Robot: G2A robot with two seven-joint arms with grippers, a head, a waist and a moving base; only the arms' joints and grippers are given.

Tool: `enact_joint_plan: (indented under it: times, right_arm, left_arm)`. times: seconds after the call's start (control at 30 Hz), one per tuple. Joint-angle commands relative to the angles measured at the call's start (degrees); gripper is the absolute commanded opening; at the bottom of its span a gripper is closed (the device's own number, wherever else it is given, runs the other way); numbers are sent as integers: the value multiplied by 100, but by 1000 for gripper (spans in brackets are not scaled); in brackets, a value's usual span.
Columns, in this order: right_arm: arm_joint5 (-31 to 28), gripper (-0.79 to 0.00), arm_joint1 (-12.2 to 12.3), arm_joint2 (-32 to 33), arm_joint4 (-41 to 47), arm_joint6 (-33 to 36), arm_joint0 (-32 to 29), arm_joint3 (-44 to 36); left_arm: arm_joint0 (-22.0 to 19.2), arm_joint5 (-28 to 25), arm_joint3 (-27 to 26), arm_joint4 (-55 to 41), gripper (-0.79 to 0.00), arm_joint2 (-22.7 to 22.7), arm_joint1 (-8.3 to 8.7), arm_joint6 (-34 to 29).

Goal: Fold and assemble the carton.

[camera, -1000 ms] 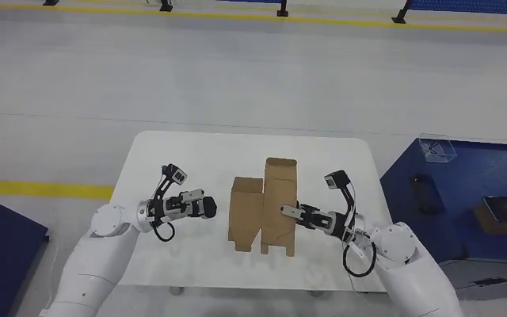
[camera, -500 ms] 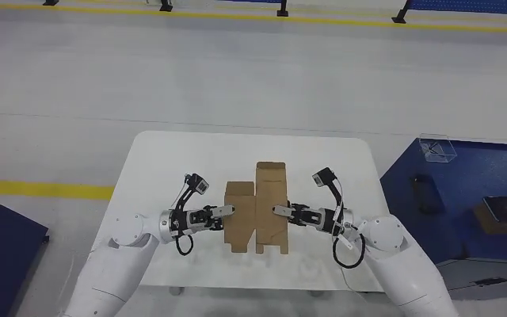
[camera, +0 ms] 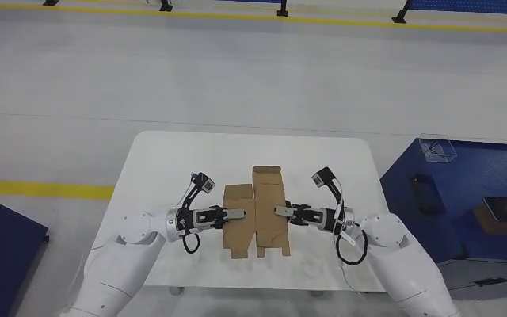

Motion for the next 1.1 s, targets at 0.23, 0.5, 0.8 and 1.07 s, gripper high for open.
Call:
enact_joint_plan:
  times: [0.23,0.5,0.8,1.07]
  right_arm:
    - [1885,0,-120,-8,2394,1572,892,1680]
    - [1791,-514,-229,-270,2242,1623,1253,2057]
    - [1314,-785,-300,-440,1836,1428,1289,2168]
    - [1156,-785,-321,-415,1745,1382,1268,2207]
  left_arm:
    - [-13,-178,-97,341,-785,86,-2,-69]
    - [84,-386,-323,605,-785,249,-20,-26]
    - [93,-361,-312,768,-785,319,-33,202]
    - [60,-324,-225,766,-785,432,-67,289]
